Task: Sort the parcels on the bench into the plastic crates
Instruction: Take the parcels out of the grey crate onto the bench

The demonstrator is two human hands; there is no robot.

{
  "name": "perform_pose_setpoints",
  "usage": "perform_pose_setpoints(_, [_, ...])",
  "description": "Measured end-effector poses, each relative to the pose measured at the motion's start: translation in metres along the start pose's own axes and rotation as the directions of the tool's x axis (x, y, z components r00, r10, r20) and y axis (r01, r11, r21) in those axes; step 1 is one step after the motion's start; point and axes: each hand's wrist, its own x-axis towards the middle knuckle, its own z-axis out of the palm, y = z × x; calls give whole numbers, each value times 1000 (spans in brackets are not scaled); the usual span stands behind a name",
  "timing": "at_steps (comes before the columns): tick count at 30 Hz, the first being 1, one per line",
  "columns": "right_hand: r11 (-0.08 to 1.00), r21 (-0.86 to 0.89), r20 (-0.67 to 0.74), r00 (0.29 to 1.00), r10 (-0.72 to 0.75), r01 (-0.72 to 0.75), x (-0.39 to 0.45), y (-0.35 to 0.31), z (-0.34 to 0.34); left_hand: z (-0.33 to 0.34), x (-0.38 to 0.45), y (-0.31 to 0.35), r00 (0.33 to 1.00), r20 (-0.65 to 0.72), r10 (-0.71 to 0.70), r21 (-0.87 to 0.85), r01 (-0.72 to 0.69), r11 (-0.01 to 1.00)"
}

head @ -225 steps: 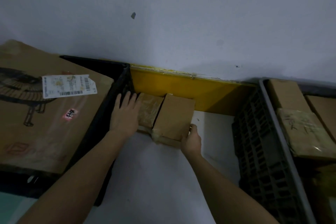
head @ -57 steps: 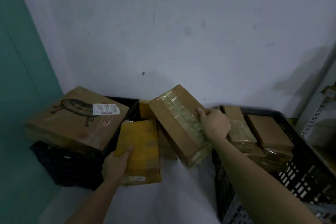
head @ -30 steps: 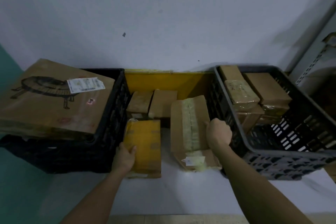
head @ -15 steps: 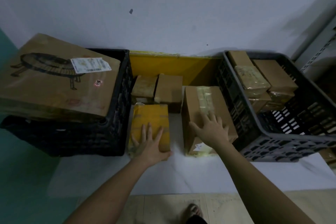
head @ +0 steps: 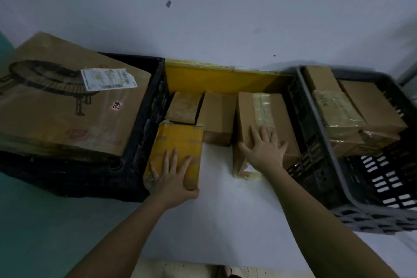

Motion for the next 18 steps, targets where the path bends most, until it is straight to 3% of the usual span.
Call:
perform_pose_setpoints(5, [1000,9,6,1000,-7,7,46,-3,-6,8,4,-2,998,-71,2,9,-1,1000])
perform_pose_setpoints(9, [1000,22,14,1000,-20,20,66,2,-10,6,5,-1,999,-48,-12,17,13,1000])
perform_pose_setpoints(18, [990,130,114,991,-74,59,53,-2,-43,-52,7,9,960,274,-48,-26,57,998])
